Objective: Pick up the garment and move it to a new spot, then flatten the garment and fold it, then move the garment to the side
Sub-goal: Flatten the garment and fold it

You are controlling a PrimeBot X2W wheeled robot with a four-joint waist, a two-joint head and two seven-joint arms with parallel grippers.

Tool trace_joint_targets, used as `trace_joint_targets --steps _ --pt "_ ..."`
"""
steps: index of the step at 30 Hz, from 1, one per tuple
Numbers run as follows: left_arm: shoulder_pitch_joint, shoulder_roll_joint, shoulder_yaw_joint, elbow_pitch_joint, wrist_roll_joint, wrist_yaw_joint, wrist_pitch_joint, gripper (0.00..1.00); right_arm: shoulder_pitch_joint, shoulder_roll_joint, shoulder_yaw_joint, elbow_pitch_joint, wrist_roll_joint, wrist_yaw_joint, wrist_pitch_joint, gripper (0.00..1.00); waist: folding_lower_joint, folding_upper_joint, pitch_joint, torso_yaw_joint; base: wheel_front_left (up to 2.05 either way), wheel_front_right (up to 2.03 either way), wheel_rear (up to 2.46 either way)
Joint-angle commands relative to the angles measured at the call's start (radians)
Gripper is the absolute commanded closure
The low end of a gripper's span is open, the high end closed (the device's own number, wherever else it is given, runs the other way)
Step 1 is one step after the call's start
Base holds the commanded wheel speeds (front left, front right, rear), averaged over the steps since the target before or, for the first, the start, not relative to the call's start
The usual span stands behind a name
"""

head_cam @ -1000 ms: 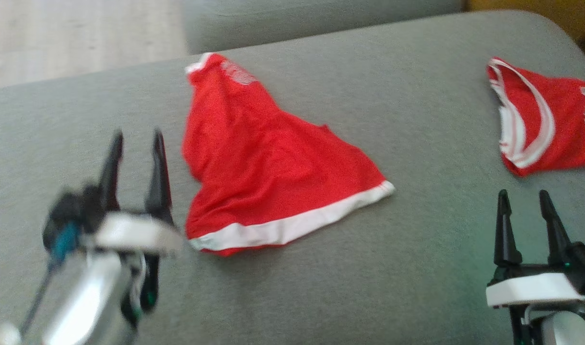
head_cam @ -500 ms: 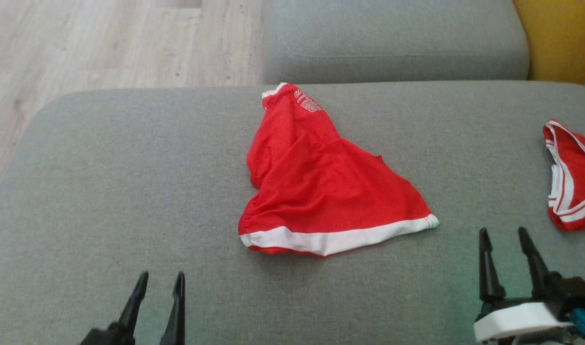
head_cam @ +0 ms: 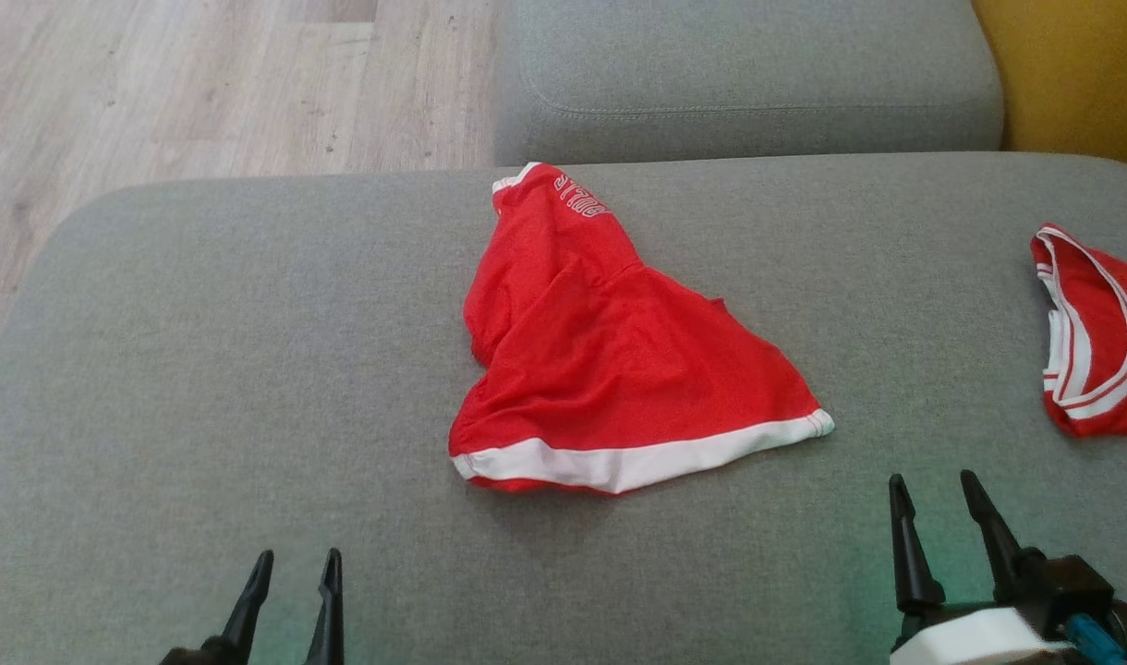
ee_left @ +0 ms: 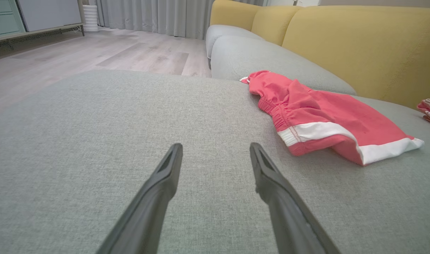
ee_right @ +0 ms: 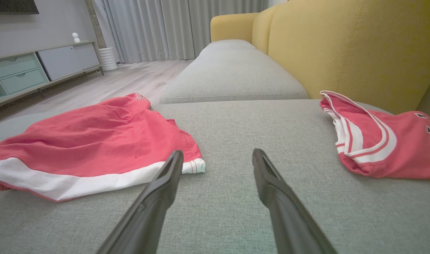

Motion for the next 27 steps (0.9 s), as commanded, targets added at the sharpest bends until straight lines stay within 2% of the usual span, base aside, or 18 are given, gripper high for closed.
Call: trace_joint_targets --steps 1,7,10,14,19,23,27 --pt "-0.049 -0.005 0.043 -0.023 0.011 -0.008 -0.009 0.0 -0.033 -0.007 0.027 -0.026 0.006 0.007 -0.004 0.0 0.0 0.0 0.001 -0.002 0.0 0.0 0.0" --pt "-0.094 -0.048 0.035 -0.069 0.003 -0.033 -0.005 0.0 -0.079 -0.007 0.023 -0.063 0.042 0.007 -0.004 0.0 0.0 0.0 0.028 -0.004 0.0 0.0 0.0" --pt "-0.139 -0.056 -0.009 -0.075 -0.03 -0.047 0.072 0.0 -0.138 -0.007 0.039 -0.042 0.033 0.007 0.023 0.0 0.0 0.0 0.063 -0.006 0.0 0.0 0.0" --pt "-0.198 -0.047 -0.062 -0.047 -0.077 -0.056 0.212 0.0 -0.245 -0.015 0.088 0.03 0.022 0.007 0.145 0.0 0.0 0.0 0.112 -0.012 0.0 0.0 0.0" --pt "-0.26 -0.045 -0.106 -0.028 -0.169 -0.061 0.32 0.0 -0.356 -0.031 0.136 0.171 -0.013 0.007 0.28 0.0 0.0 0.0 0.164 -0.007 0.0 0.0 0.0" --pt "-0.311 -0.035 -0.158 -0.02 -0.236 -0.062 0.362 0.0 -0.42 -0.023 0.129 0.267 -0.037 0.007 0.319 0.0 0.0 0.0 0.196 0.004 0.0 0.0 0.0" --pt "-0.328 -0.025 -0.19 -0.028 -0.287 -0.063 0.374 0.0 -0.442 -0.018 0.132 0.3 -0.035 0.007 0.313 0.0 0.0 0.0 0.206 0.007 0.0 0.0 0.0"
